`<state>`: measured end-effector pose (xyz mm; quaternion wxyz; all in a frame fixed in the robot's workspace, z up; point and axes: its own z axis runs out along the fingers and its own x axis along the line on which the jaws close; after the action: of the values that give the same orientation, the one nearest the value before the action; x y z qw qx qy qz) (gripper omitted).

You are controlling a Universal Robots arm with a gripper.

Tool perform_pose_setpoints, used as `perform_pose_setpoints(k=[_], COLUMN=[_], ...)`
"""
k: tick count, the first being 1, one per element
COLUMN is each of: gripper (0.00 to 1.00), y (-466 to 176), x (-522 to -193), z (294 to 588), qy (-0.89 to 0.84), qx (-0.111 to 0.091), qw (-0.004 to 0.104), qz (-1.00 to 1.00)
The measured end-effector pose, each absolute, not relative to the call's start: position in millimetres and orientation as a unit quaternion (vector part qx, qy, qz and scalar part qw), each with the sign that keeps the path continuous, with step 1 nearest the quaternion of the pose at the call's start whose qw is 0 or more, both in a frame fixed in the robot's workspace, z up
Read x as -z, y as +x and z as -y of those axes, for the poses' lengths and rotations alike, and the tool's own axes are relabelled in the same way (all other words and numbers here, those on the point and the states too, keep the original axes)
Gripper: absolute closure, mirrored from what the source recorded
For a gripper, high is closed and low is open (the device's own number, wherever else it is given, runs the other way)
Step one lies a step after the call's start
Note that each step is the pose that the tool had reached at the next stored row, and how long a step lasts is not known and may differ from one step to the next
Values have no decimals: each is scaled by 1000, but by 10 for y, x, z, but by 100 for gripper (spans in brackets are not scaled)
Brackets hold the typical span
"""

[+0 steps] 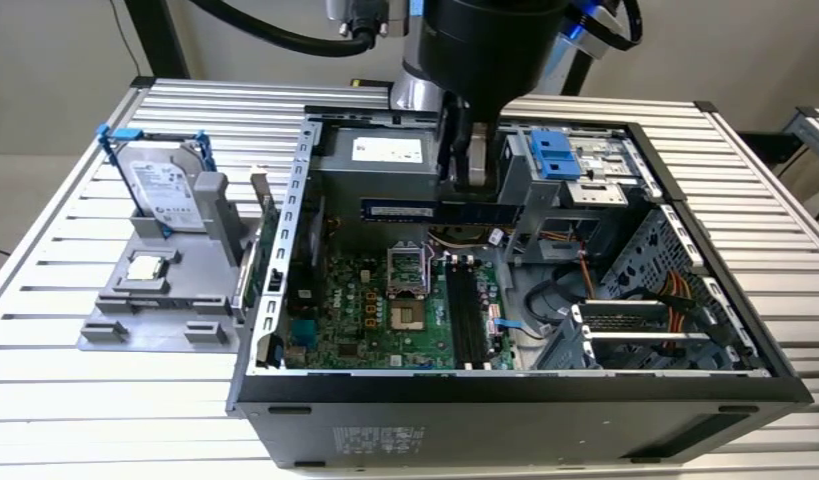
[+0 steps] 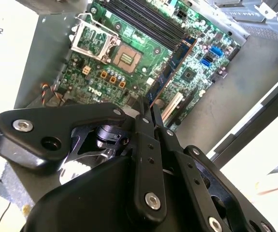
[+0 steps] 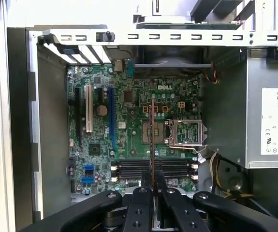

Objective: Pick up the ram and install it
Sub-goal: 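Pick up the ram and move it above insertion slot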

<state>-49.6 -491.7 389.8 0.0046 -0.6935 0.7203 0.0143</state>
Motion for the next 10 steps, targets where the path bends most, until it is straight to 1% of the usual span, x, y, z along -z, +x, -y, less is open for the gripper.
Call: perform_pose_setpoints(k=[10], gripper=[100], y=[-380], x=[-3899], z=[4914], qy=[-693], qx=[-14], qw=[5], qz=[-720])
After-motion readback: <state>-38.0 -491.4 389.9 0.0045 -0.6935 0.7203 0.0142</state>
